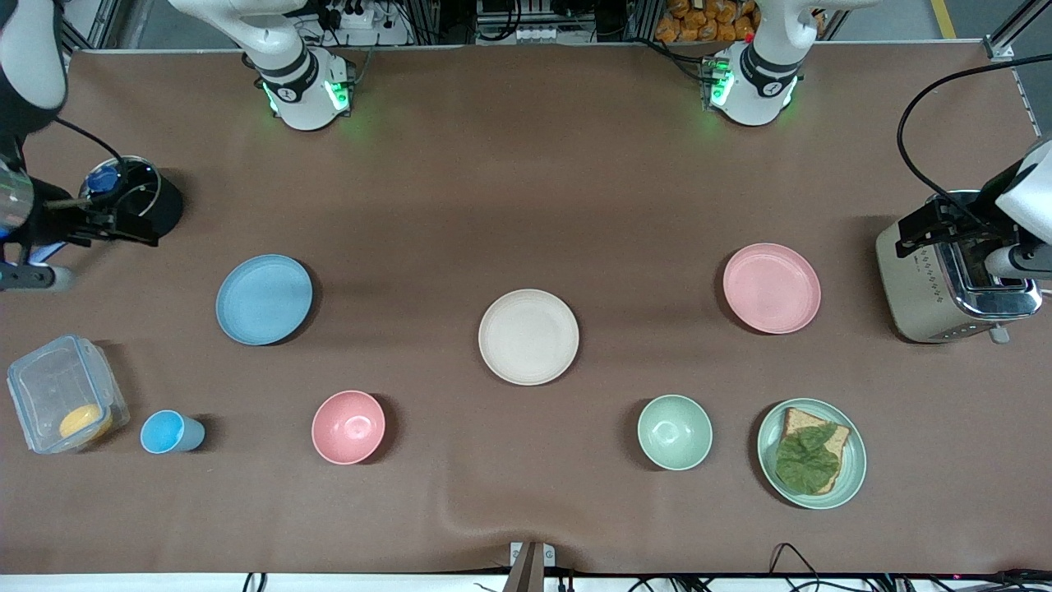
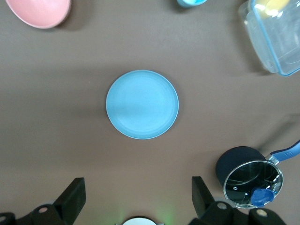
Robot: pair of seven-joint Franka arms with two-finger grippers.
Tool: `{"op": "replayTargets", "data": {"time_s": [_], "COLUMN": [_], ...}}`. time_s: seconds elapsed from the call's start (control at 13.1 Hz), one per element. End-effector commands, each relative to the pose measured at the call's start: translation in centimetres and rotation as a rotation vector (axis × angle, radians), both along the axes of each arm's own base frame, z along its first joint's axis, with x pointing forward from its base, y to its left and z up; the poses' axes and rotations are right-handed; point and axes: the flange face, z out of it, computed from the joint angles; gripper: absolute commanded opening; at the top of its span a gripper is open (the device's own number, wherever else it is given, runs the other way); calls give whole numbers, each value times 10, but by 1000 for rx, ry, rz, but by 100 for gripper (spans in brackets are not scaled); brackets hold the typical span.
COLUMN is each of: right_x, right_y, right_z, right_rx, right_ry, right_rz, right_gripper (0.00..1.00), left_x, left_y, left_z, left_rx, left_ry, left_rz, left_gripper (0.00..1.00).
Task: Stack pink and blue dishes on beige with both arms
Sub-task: 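Reach the right gripper to the blue plate while the left gripper reaches the pink plate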
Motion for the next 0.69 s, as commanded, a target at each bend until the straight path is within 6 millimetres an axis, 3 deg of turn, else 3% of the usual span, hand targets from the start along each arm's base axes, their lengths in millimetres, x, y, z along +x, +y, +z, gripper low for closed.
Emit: {"op": "replayTargets", "data": {"time_s": [0.0, 0.15, 0.31, 0.53, 0.61], "right_x": [18, 18, 5, -6, -5], "right_y": [-44, -76, -104, -105, -106], "right_z": [-61, -96, -138, -216, -239], "right_rx": [6, 26, 61, 83, 90], "right_ry": [77, 58, 50, 0, 6], "right_rz": [-36, -11, 15, 48, 60], "right_gripper": [100, 100, 100, 100, 100], "left_x": [1, 1, 1, 1, 5], "left_y": [1, 2, 1, 1, -3], "left_z": [4, 5, 4, 2, -15], "left_rx": [12, 12, 13, 15, 18], "left_ry": [5, 3, 5, 9, 42], "left_rz": [11, 9, 12, 8, 3], "left_gripper": [100, 100, 100, 100, 100]}}
